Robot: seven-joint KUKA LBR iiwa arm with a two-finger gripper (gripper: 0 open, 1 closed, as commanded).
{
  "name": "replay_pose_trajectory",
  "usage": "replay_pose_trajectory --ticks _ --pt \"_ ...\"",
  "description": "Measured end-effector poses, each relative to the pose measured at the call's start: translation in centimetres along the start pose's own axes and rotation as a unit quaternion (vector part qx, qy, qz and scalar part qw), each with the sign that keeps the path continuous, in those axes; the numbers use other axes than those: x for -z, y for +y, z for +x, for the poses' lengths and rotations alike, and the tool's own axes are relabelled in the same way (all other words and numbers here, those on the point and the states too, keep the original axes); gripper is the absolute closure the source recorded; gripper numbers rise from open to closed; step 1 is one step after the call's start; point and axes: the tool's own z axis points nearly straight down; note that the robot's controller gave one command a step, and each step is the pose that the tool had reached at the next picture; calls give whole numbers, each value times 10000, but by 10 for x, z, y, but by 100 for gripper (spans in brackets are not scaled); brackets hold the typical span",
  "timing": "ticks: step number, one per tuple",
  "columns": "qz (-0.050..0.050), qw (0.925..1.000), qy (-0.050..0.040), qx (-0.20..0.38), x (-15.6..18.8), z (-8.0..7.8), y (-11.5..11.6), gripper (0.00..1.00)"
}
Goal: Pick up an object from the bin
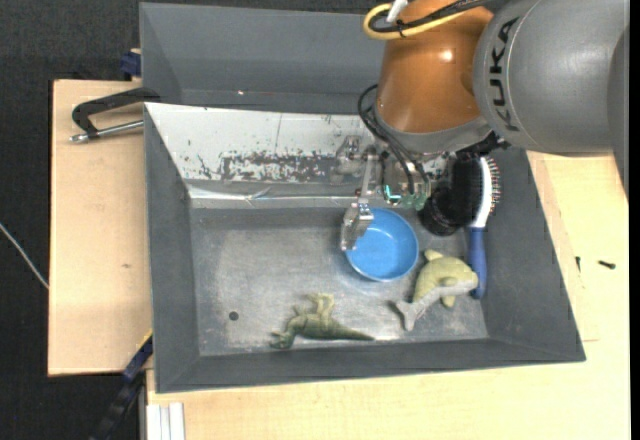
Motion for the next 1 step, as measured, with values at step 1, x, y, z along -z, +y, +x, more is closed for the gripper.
replay_pose_trajectory --ticks 1 --pt "-20 9968 -85 790 -99 33 -45 0"
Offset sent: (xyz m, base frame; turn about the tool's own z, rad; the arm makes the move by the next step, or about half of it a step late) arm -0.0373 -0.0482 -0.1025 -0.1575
